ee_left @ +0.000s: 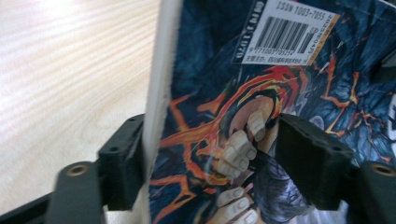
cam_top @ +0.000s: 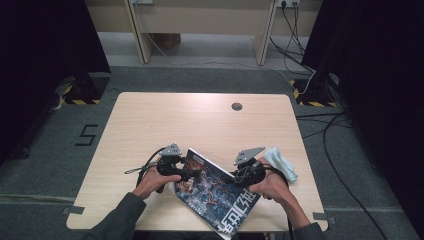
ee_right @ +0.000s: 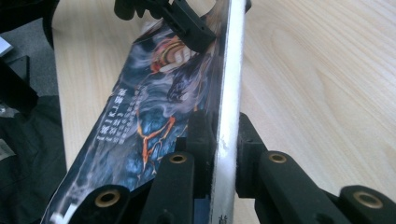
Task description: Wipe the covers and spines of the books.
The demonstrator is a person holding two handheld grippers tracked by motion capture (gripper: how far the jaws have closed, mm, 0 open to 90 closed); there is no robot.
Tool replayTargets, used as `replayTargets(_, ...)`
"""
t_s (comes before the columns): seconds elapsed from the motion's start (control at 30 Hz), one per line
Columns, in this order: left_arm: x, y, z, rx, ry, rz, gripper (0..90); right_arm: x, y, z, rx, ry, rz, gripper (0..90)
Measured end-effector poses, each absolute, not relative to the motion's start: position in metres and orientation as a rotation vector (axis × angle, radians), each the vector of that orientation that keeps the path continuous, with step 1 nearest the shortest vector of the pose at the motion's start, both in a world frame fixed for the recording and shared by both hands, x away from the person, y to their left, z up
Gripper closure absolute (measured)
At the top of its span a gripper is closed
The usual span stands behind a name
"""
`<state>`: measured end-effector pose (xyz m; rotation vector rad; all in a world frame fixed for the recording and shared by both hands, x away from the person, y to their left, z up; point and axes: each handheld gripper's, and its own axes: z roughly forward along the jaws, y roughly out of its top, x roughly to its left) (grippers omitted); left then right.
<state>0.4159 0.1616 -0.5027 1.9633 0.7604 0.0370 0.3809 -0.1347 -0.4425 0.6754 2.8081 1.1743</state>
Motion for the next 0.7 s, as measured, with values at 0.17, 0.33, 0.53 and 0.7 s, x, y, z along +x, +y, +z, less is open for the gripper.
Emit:
replayTargets(0.17, 0.415, 0.162, -0.502, 1.968, 0.739, 0.043, 29.5, 0.38, -0.136, -0.44, 0.619, 2.821, 1.157, 80.6)
replayTargets(0.33, 0.417, 0.164, -0.504, 1.965, 0.751, 0.034, 22.6, 0.381, -0.137, -0.439, 0.618, 2.822, 1.181, 80.6)
replayTargets(0.53, 0.413, 0.164, -0.504, 2.002, 0.712, 0.07, 35.9, 0.386, -0.136, -0.441, 0.628, 2.819, 1.167, 81.4)
replayTargets(0.7, 0.405, 0.167, -0.502, 2.012, 0.697, 0.138, 58.8, 0.398, -0.142, -0.443, 0.698, 2.796, 1.102, 81.2)
